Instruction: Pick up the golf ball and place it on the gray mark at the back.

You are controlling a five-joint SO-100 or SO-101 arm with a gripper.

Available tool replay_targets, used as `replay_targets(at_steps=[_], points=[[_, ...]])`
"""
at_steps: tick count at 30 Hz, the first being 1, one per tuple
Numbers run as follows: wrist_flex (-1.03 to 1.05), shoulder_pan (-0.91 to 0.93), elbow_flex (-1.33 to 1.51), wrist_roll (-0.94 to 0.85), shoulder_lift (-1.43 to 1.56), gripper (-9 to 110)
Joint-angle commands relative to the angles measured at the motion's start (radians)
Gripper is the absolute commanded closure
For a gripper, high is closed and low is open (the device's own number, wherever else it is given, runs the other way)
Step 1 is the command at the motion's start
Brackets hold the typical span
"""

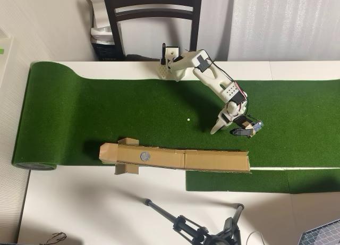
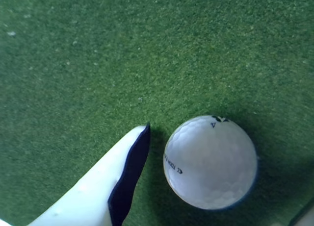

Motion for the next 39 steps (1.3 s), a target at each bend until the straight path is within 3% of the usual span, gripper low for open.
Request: replay_targets(at_steps=[1,28,34,39], points=[[0.015,0.011,-0.074,-0.002,0.034,44],[0.049,0.012,-0.086,0.012,-0.002,44],[0.041,0.012,-0.086,0.012,-0.012,55],[0.049,0.012,-0.086,0.012,-0.012,57]])
